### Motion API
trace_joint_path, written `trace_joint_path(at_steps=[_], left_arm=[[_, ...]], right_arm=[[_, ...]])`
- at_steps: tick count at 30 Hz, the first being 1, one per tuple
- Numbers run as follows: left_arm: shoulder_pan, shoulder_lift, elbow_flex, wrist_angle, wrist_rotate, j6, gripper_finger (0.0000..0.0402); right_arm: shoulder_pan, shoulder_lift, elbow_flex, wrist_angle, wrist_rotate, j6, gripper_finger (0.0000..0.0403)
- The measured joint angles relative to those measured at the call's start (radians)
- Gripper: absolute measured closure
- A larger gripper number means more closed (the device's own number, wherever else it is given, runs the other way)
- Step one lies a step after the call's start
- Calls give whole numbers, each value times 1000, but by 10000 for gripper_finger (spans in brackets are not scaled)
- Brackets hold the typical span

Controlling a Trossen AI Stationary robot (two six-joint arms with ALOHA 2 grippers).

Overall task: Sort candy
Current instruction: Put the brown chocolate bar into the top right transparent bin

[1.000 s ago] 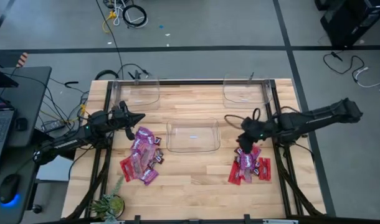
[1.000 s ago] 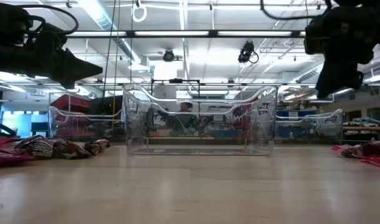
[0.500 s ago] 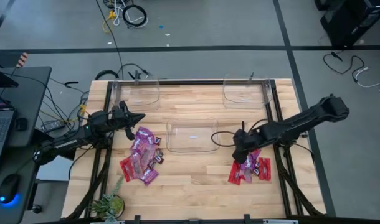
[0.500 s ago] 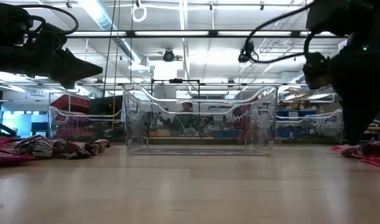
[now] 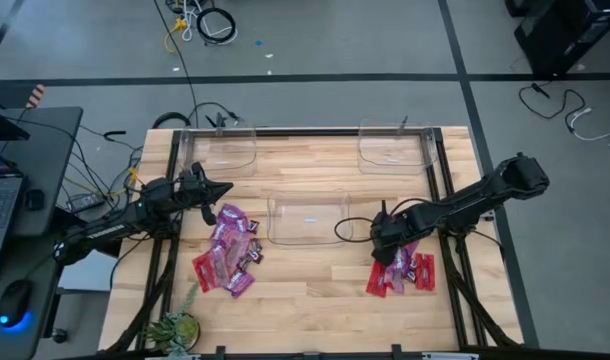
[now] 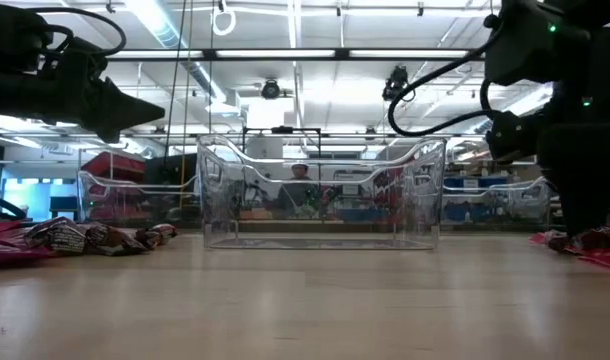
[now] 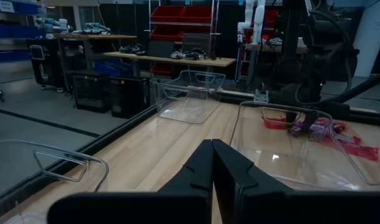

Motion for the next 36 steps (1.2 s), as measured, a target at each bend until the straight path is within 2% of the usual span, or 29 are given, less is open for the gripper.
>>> trace_joint_path(at_steps=[8,13,15,18,21,30,36], left_arm=[[0,0,0,0,0,0,392],[0,0,0,0,0,0,392],[0,0,0,0,0,0,392],[0,0,0,0,0,0,392],[0,0,0,0,0,0,392],[0,0,0,0,0,0,392],[0,0,0,0,0,0,392]], right_arm=[[-45,4,90,-5,-35,-52,338],[-146,3,226,-84,-10,-147,350],[-215,3,304,-171,32,-204,347],[-339,3,408,-307,165,-280,345],[-480,1,468,-340,265,-307,345],[-902,62,475,-187,292,-473,344],[-1069,208,475,-126,282,-502,344]])
